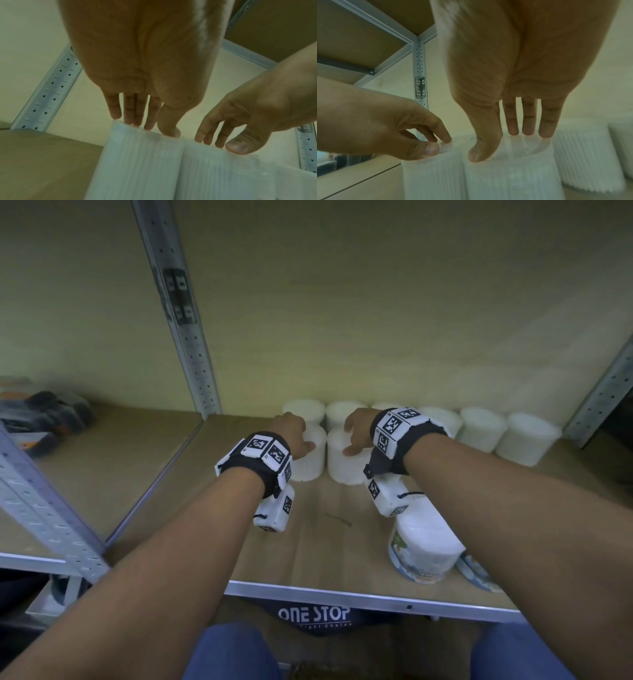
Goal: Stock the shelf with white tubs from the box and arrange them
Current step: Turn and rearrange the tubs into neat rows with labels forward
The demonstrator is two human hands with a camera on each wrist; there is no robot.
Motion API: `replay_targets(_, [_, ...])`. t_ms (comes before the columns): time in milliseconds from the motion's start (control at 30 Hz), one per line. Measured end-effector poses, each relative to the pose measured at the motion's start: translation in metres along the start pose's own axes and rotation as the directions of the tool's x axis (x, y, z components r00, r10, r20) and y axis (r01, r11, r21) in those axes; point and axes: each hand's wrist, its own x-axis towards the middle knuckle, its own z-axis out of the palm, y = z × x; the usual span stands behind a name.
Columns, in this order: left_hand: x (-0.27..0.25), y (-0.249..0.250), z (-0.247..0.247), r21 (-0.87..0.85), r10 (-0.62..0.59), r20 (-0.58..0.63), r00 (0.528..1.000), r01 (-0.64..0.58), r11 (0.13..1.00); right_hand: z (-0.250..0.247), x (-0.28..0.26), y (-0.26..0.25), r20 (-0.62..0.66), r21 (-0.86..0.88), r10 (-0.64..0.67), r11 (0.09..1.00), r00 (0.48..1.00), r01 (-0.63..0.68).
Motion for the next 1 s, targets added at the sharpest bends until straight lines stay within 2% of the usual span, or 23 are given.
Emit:
replay_targets(100, [0.0, 0.0, 0.0, 0.002, 0.005, -0.007, 1.0, -0.005, 1.0, -0.017, -0.044, -0.008, -0.008, -0.05, -0.034, 0.998, 0.999, 0.033])
replay_targets(200, [0.0, 0.001, 0.001, 0.008, 0.004, -0.011, 1.0, -0.004, 1.0, -0.025, -0.051, -0.004, 0.063, -0.013, -0.047, 0.999, 0.997, 0.048])
replay_targets(267, [0.0, 0.0, 0.001, 0.006, 0.003, -0.011, 1.0, -0.003, 1.0, -0.028, -0.048, -0.004, 0.067, 0.071, -0.056, 0.996, 0.996, 0.051])
replay_targets(467, [0.0, 0.0, 0.002, 0.0, 0.004, -0.017, 1.0, -0.004, 1.0, -0.026, -0.043, -0.008, -0.088, 0.06, 0.003, 0.998, 0.996, 0.002])
replay_targets(667, [0.001, -0.002, 0.004, -0.01, 0.008, -0.021, 1.0, -0.009, 1.0, -0.015, -0.027, -0.007, -0.004, 0.164, 0.096, 0.982, 0.995, -0.094])
replay_targets(767, [0.001, -0.003, 0.005, -0.022, 0.011, -0.02, 1.0, -0.011, 1.0, -0.015, -0.025, -0.009, 0.039, 0.137, 0.074, 0.987, 0.996, -0.079])
replay_targets(867, [0.002, -0.003, 0.006, -0.031, 0.011, -0.019, 1.0, -0.012, 0.999, -0.005, -0.004, -0.001, -0.023, 0.072, 0.032, 0.997, 0.999, -0.03])
replay_targets(1000, [0.003, -0.005, 0.007, -0.035, 0.012, -0.019, 1.0, -0.013, 0.999, -0.015, -0.023, -0.006, 0.088, 0.049, 0.023, 0.998, 0.996, -0.028])
